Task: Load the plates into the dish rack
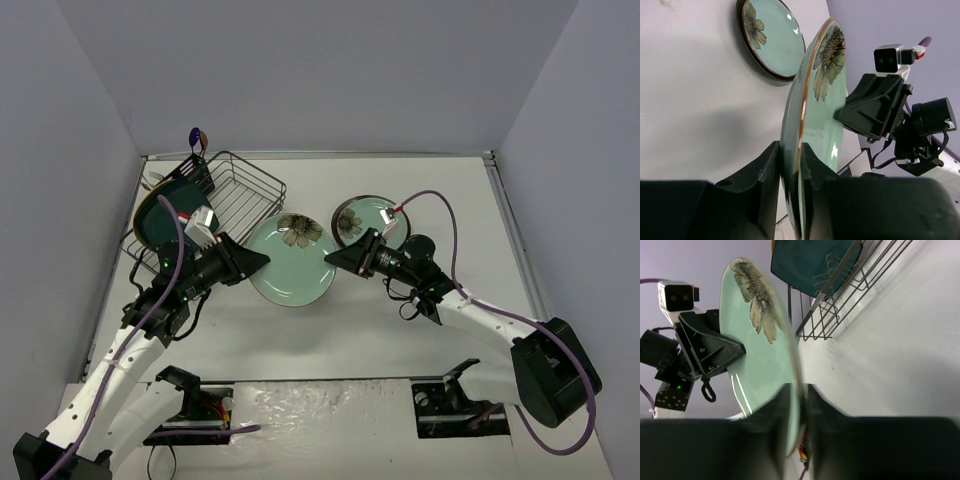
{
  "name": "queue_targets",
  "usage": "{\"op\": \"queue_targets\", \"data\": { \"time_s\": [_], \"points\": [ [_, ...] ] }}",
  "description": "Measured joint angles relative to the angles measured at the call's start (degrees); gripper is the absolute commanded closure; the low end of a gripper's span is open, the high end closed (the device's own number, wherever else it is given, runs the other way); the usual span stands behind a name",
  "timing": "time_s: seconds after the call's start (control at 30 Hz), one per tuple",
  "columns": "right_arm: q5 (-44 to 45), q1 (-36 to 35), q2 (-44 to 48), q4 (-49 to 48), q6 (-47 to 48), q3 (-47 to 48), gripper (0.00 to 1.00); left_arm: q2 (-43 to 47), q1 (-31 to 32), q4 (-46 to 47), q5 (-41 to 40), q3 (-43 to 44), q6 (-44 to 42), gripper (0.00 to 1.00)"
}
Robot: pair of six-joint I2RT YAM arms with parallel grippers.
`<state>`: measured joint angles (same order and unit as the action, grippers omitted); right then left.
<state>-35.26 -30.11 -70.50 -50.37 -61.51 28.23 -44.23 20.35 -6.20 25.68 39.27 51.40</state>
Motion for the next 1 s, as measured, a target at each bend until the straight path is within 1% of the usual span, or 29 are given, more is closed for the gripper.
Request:
{"op": "queue_targets", "data": {
  "time_s": [0.03, 0.07, 0.13, 0.17, 0.3, 0.43, 0.5, 0.57, 0.63, 0.73, 0.83, 0.93, 1.0],
  "points": [
    [-0.05, -0.01, 0.22, 0.5, 0.64, 0.13, 0.51, 0.08, 0.11, -0.33, -0.16, 0.03, -0.33, 1.0],
    [-0.13, -0.02, 0.41, 1.23, 1.56, 0.35, 0.41, 0.11, 0.24, -0.77, -0.4, 0.08, -0.86, 1.0],
    [-0.19, -0.04, 0.75, 2.83, 3.5, 0.98, 0.23, 0.04, 0.38, -2.05, -1.18, 0.24, -2.6, 1.0],
    [-0.2, -0.04, 0.9, 3.52, 4.51, 1.33, 0.16, -0.05, 0.45, -2.81, -1.53, 0.4, -3.67, 1.0],
    [-0.02, -0.04, 1.97, 7.17, 8.79, 3.17, 0.04, -0.83, 0.49, -7.98, -3.66, 2.73, -9.68, 1.0],
    [1.08, 0.04, 3.55, 12.62, 13.72, 5.33, 0.0, -1.96, 0.49, -14.56, -6.61, 8.23, -17.54, 1.0],
    [2.02, 0.09, 4.82, 16.06, 16.39, 6.05, 0.0, -2.7, 0.53, -18.4, -8.71, 12.73, -23.81, 1.0],
    [3.01, 0.45, 7.05, 19.99, 19.07, 6.42, 0.0, -4.55, 0.58, -23.63, -12.22, 19.56, -32.31, 1.0],
    [3.74, 0.96, 9.14, 22.82, 21.22, 6.77, 0.0, -6.41, 0.52, -26.79, -16.42, 26.15, -40.47, 1.0],
    [4.44, 1.97, 11.53, 25.42, 23.55, 6.93, 0.0, -8.4, 0.1, -28.24, -23.02, 32.82, -52.03, 1.0],
    [4.58, 2.8, 12.54, 26.79, 24.83, 6.93, 0.0, -11.07, -1.18, -28.93, -27.15, 36.7, -61.69, 1.0],
    [4.44, 3.51, 12.53, 27.96, 25.48, 6.91, 0.0, -15.56, -4.46, -30.38, -27.96, 40.55, -70.79, 1.0],
    [4.07, 4.08, 12.55, 28.3, 25.61, 6.9, 0.0, -19.09, -7.18, -30.11, -27.31, 41.38, -75.91, 1.0]
  ]
}}
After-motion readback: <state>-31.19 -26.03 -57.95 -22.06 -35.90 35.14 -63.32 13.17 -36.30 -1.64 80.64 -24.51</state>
